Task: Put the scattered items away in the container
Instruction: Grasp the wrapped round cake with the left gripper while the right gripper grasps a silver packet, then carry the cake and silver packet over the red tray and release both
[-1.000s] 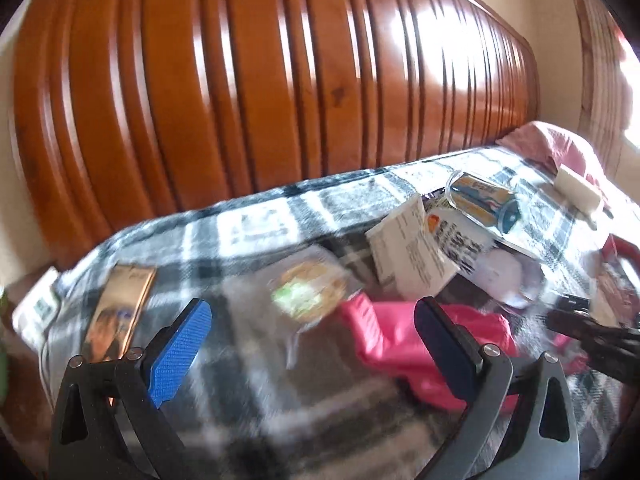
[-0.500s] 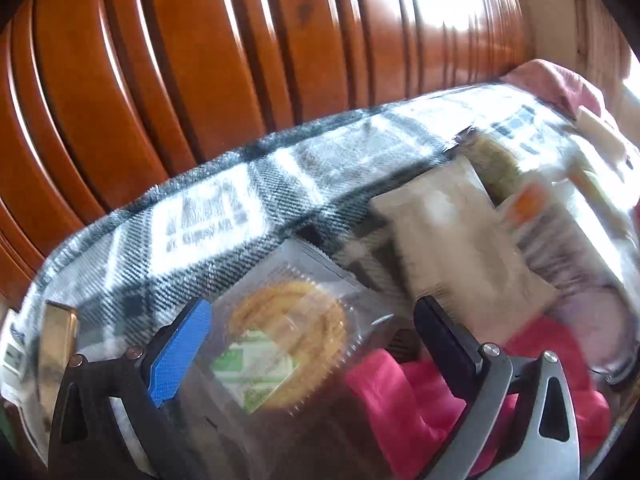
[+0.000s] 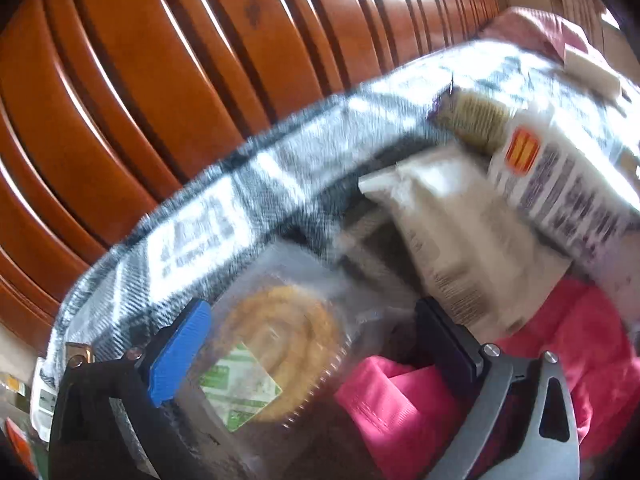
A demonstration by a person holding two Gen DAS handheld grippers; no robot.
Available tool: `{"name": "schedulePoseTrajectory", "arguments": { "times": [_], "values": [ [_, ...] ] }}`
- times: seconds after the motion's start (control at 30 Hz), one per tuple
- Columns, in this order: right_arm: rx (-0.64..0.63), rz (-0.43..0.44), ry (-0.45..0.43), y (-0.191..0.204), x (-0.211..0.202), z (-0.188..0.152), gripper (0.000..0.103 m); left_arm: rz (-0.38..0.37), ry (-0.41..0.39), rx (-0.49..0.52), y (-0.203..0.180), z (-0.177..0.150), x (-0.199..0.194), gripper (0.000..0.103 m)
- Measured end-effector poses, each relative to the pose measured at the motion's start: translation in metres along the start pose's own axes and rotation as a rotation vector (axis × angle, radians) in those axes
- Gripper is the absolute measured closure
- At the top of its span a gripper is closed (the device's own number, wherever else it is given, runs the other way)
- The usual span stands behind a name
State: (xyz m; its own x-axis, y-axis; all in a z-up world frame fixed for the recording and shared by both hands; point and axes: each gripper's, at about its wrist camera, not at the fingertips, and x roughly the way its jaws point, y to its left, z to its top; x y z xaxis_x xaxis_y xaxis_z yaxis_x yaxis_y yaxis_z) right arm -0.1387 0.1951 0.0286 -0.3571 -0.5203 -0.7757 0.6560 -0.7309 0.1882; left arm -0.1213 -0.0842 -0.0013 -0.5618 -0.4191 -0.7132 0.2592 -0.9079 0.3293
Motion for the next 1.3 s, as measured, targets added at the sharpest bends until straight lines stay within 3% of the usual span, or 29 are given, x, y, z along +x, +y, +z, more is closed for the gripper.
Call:
{"name": "schedulePoseTrajectory", "arguments": {
  "times": [0.13,0.27,0.33,0.5,0.73,1.0,1.3],
  "values": [
    [0.007,-0.008,0.004,-0.006,0.001,-0.003,0.063,-0.098,-0.012,0.073,0.013,-0.005,0.007,0.000],
    [0.030,0.003,0.010,-0.012,0.003,-0.004,0.063,-0.240,0.071,-0.037,0.035,-0.008,0.028,0.000],
    [0.033,0.001,0.010,-0.011,0.003,-0.005,0.063,-0.269,0.086,-0.091,0.039,-0.010,0.036,0.000],
    [0.032,-0.022,0.004,-0.009,0.004,-0.005,0.064,-0.206,0.074,-0.104,0.031,-0.009,0.034,0.004],
    [0.012,-0.037,0.000,-0.006,0.002,-0.005,0.065,-0.141,0.054,-0.161,0.033,-0.014,0.016,0.020],
    [-0.055,-0.048,-0.025,0.007,-0.010,-0.004,0.073,-0.075,0.051,-0.179,0.029,-0.016,0.002,0.023],
    [0.008,-0.036,-0.088,-0.001,-0.032,-0.004,0.080,-0.110,-0.013,-0.263,0.044,-0.017,-0.049,0.023]
  ]
}}
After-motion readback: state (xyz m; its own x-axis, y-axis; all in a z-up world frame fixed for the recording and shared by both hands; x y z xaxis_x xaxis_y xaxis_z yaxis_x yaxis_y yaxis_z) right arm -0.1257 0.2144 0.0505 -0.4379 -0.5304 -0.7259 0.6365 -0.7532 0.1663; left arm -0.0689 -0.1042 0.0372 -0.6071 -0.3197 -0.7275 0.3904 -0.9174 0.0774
